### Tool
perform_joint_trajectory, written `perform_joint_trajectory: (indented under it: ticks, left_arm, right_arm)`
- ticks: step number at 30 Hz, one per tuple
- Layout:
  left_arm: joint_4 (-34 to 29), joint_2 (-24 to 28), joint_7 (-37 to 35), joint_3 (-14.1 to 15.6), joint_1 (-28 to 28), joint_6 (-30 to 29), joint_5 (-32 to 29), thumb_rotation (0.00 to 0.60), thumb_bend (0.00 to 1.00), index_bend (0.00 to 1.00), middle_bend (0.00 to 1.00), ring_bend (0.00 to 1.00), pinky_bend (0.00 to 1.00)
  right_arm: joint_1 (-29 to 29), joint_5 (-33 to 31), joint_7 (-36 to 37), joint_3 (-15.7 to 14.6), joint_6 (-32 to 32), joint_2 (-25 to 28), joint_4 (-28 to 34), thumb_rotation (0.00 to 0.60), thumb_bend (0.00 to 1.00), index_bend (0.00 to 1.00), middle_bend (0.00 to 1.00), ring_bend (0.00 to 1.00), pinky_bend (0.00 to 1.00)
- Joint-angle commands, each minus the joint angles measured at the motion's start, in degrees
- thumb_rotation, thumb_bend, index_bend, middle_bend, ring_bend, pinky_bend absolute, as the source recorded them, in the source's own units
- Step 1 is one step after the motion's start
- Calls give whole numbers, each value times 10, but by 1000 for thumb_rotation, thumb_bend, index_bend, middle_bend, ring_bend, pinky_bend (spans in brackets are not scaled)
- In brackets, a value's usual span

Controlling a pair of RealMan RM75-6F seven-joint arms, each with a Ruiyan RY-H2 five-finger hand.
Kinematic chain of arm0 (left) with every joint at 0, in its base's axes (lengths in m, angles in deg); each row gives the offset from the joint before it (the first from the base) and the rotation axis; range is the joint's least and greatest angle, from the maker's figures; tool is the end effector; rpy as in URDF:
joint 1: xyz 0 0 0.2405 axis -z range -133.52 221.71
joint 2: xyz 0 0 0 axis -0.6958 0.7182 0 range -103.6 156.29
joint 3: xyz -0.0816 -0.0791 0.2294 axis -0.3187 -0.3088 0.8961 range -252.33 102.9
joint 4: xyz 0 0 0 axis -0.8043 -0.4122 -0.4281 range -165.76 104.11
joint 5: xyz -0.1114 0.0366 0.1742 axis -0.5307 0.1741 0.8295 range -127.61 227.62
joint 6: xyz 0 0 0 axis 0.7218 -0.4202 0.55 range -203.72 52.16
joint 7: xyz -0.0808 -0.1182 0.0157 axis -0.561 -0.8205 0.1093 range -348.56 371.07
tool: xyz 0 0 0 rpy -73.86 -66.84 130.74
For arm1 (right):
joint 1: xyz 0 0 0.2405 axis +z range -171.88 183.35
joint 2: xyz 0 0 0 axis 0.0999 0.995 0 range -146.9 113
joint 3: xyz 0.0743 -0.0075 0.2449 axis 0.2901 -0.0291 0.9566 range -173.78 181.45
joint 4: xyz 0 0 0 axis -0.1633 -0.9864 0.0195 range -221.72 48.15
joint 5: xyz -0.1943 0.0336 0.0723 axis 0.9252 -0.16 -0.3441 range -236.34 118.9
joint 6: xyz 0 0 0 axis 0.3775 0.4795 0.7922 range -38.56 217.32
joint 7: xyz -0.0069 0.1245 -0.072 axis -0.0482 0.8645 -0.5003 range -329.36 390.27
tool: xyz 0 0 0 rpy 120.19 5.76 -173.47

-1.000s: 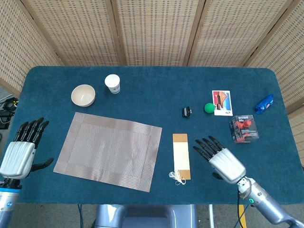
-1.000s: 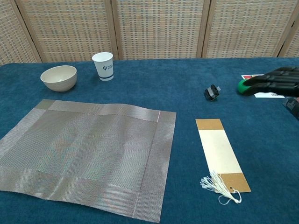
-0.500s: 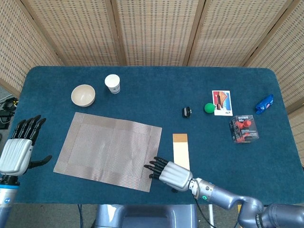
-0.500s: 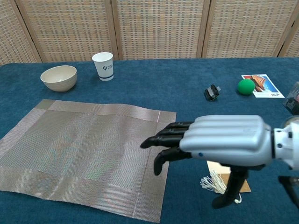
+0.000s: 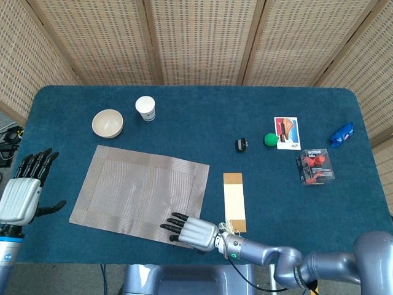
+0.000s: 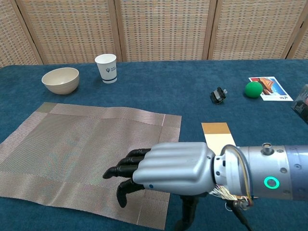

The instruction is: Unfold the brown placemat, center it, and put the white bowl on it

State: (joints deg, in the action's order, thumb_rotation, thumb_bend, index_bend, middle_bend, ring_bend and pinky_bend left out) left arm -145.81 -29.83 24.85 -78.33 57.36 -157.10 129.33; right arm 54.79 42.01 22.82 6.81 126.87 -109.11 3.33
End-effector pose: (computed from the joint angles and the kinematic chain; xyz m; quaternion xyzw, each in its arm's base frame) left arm -0.2268 0.2112 0.1657 -0.6177 -0.3916 -0.3993 0.5528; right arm -0.0710 -0.2388 -0.0876 0.9180 -0.1884 0.3344 0.1001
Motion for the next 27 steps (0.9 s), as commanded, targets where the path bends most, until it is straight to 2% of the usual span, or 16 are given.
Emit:
perform_joint_trajectory:
  ticks: [1,13,27]
  left_arm:
    - [1,-1,0,-1,2,4,-3,600,0,0,0,0,0]
    - [1,-1,0,-4,2,11,-4,600,0,0,0,0,0]
    - [1,-1,0,-6,1,15,-3,600,0,0,0,0,0]
  right_arm:
    - [9,-9,-13,1,-6,-14,-13,600,0,316,0,0,0]
    - [22,-28,-26,-16,-1,-55,-44,600,0,311,0,0,0]
    - [21,-26,-17,-33,33,-62,-76,600,0,310,0,0,0]
